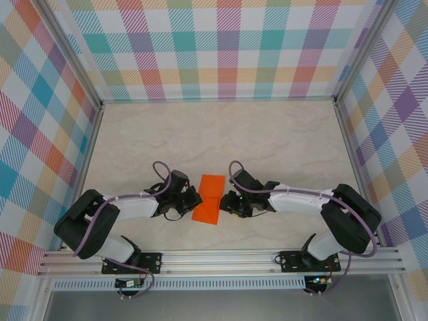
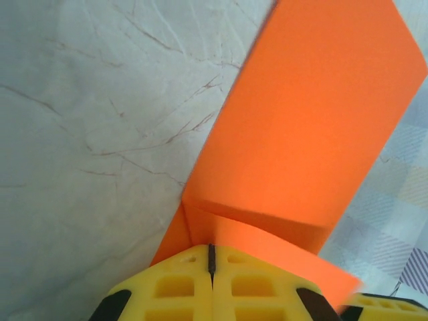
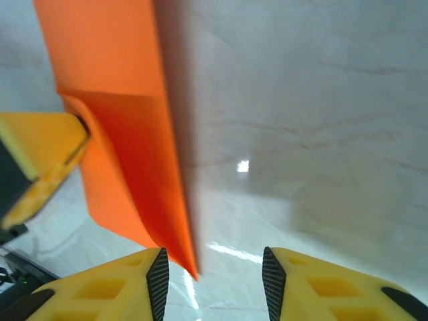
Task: Fold a paper plane with a square sheet of paper (pick it up from the middle)
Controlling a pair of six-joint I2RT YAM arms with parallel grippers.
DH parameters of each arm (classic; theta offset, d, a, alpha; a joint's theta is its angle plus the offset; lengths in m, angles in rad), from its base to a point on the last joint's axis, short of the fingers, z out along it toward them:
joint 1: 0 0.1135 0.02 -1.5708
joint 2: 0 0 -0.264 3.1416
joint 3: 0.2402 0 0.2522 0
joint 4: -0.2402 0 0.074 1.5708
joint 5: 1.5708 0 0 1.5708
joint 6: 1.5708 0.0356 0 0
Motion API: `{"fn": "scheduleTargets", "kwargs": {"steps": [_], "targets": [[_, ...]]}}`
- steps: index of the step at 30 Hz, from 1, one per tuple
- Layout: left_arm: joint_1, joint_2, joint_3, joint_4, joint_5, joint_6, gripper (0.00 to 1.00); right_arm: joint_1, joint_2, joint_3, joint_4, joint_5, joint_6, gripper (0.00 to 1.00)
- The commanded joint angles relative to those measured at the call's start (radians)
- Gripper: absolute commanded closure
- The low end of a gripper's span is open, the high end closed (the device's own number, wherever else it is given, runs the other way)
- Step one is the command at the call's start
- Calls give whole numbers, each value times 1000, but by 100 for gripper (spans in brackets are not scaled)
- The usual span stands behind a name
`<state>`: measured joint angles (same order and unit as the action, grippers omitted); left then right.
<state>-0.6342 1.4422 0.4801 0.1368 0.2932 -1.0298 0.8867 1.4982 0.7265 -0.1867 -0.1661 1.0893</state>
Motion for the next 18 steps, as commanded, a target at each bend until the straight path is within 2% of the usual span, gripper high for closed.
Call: {"fn": "scheduleTargets", "kwargs": {"steps": [1,4,6,12,18], "targets": [[-6,-13,-5,-17,-14,-7,100,0,74,79,25,-25,16,55],[-7,-8,9,-12,-3,5,100,0,130,106,42,-15,19,55],[-7,-11,13,-23,-13,9,100,1,155,133,-11,11,21,55],[-7,1,25,-26,-8,28,100,0,189,132,12,0,21,54],[-7,20,32,-12,12,38,100,1,202,109,128,-22,32,60]]}}
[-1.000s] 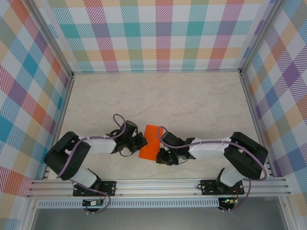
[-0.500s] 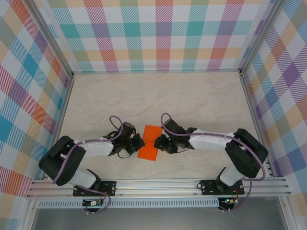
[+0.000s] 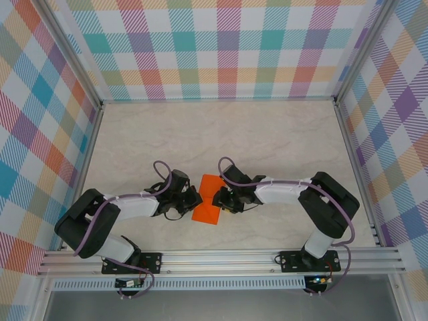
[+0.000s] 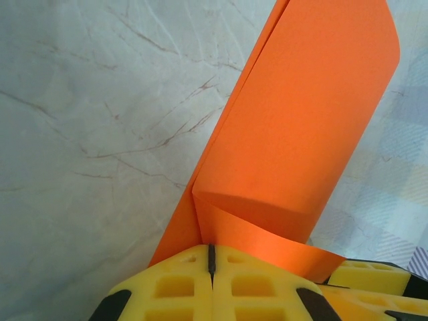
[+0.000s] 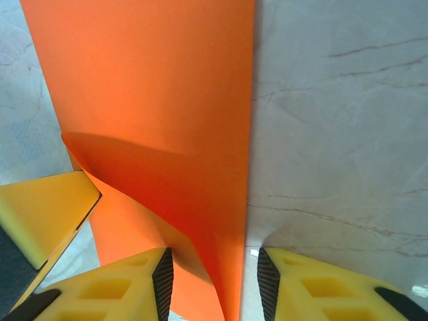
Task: Fold a paper plane with a square sheet of paper (pick it up from the middle)
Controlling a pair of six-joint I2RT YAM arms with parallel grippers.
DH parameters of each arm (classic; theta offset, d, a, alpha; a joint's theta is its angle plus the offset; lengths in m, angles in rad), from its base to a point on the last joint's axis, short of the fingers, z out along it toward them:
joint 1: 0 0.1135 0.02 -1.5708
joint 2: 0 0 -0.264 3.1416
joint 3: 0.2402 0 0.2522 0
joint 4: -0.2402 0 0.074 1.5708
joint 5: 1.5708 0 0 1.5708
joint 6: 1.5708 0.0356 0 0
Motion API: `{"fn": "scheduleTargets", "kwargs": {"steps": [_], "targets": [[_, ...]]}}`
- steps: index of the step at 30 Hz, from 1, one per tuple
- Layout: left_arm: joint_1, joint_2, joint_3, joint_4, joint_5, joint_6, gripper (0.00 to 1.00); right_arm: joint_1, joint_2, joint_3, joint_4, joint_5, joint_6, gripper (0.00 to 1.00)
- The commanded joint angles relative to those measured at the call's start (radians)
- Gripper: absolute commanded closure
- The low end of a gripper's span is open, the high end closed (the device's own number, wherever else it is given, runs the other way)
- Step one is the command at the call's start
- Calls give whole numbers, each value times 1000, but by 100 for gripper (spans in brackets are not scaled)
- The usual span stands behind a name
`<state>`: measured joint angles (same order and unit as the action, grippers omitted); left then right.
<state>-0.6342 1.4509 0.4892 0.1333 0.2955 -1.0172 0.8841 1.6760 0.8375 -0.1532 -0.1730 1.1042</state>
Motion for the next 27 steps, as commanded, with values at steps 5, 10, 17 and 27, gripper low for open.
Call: {"fn": "scheduleTargets", "kwargs": {"steps": [5,10,17,27], "targets": [[-7,17,22,-7,15,35,100,2,21,-24,153,-18,20,61],[-7,25,27,-12,15,35,100,1,20,-23,126,4,29,59],[-7,25,40,-51,-3,48,100,2,31,-45,134,-1,46,57],[-7,26,45,-77,-17,58,100,3,-10,-81,183,0,41,57]]}}
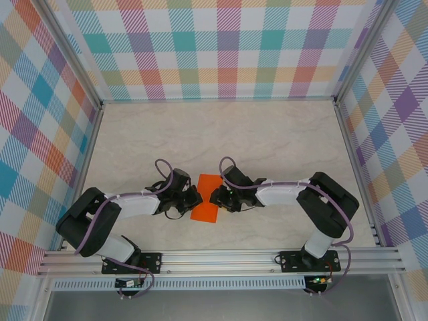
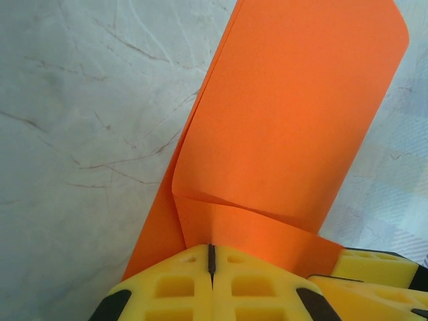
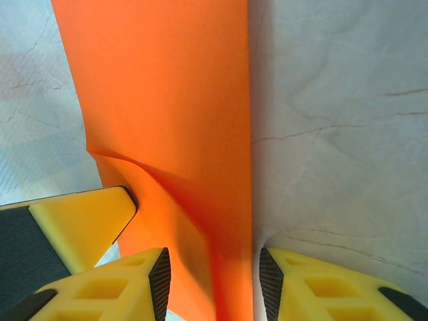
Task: Fold a paper plane with a square sheet of paper (pick it up from the middle)
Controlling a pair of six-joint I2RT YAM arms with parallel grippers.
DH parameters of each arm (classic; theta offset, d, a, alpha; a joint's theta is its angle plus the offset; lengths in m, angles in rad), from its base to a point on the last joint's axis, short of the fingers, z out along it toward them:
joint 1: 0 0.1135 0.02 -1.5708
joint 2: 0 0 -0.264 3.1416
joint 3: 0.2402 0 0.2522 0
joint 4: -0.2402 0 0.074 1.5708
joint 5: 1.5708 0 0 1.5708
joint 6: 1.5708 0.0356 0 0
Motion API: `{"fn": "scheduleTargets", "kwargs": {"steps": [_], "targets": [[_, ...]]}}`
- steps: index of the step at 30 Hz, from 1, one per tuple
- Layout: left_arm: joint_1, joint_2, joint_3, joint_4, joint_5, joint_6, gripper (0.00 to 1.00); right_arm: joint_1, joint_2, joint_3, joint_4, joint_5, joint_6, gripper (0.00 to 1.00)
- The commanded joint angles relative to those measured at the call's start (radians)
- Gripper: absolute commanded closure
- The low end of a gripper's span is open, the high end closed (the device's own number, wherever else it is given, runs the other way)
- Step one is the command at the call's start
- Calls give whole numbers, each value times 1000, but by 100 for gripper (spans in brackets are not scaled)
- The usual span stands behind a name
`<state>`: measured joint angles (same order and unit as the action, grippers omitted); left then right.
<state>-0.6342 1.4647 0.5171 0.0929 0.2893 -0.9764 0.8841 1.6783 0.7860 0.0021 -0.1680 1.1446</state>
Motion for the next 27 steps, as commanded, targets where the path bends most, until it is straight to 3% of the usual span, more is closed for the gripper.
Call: {"fn": "scheduleTargets", "kwargs": {"steps": [1,9,27], "targets": [[-7,14,15,-33,-10,18,100,3,-14,-37,47,-7,1,56],[-6,3,14,-42,-21,14,100,2,-12,-57,163,-36,-7,56],[21,-30,18,-74,-42,0,100,3,-20,-99,226,-43,-12,62]]}}
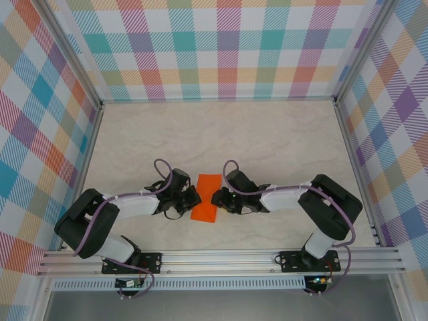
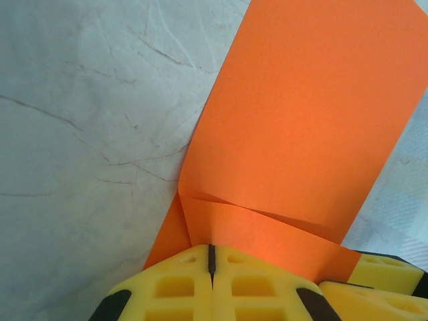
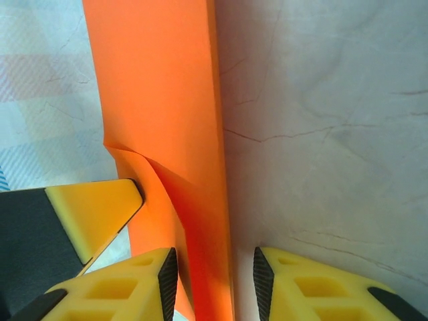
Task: Fold a paper plane with a square sheet of paper (pick it up from the middle)
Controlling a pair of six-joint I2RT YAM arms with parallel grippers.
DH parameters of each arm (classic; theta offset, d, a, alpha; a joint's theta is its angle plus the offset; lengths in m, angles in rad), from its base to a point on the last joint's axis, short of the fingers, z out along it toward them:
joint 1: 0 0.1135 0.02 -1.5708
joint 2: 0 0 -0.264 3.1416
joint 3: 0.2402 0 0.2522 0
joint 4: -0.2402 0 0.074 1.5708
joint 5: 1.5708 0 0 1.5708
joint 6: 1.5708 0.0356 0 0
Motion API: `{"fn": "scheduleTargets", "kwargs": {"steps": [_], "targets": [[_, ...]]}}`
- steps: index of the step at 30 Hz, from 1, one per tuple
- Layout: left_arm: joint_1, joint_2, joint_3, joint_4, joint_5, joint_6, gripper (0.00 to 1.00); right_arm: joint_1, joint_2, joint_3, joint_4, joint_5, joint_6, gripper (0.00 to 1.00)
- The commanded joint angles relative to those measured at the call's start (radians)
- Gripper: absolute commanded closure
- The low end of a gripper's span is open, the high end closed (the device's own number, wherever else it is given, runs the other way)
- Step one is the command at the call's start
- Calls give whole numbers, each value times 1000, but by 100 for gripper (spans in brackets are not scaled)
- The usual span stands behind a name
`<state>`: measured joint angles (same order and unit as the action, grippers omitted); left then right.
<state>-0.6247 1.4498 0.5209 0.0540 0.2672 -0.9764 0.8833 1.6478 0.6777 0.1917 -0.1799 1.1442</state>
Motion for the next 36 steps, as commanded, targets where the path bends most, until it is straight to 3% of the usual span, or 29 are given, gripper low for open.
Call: {"fn": "scheduleTargets", "kwargs": {"steps": [1,15,23,27,31,34,36], "targets": [[11,-16,14,-36,-19,2,100,3,13,8,43,-31,-6,62],[18,-41,11,-31,-17,-7,99,3,61,68,42,-71,-53,65],[20,-165,13,-97,-37,-3,92,3,8,106,-75,-67,-122,82],[24,-280,14,-215,-90,23,87,4,-69,147,-235,-28,-196,88],[39,-395,11,-349,-139,52,80,4,-161,246,-532,83,-293,90],[57,-472,11,-433,-164,72,77,3,-231,354,-806,218,-368,90],[73,-516,11,-480,-177,85,76,3,-238,480,-1079,387,-362,89]]}}
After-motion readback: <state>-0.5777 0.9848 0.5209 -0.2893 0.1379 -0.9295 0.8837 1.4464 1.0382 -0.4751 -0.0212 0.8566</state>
